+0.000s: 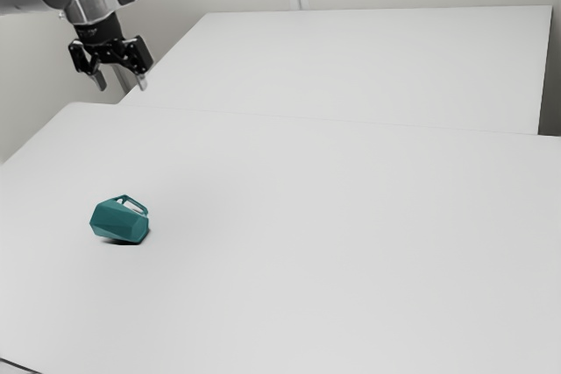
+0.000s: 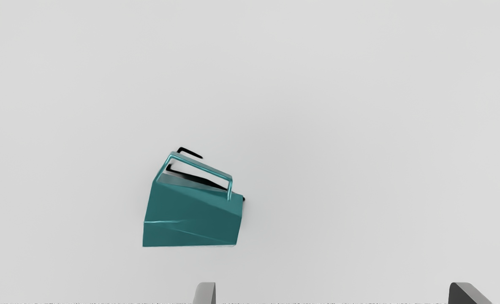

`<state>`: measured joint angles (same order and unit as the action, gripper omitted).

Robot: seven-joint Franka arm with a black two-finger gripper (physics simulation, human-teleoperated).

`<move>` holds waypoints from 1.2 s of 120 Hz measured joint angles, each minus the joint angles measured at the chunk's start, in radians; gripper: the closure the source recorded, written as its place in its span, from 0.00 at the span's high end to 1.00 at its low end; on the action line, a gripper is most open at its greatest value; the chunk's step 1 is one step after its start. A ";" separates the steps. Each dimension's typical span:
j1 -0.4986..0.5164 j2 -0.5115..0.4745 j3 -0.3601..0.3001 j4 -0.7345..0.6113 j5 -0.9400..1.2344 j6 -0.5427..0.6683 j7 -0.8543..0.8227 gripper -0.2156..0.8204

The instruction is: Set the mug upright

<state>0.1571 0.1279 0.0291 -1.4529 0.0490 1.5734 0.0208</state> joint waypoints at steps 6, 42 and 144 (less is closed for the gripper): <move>0.000 -0.018 0.012 -0.043 -0.006 0.014 0.003 0.79; 0.126 -0.071 0.137 -0.331 -0.155 0.138 0.077 0.79; 0.331 0.236 0.304 -0.311 -0.670 0.162 1.055 0.79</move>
<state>0.4879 0.3644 0.3334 -1.7634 -0.6206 1.7358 1.0761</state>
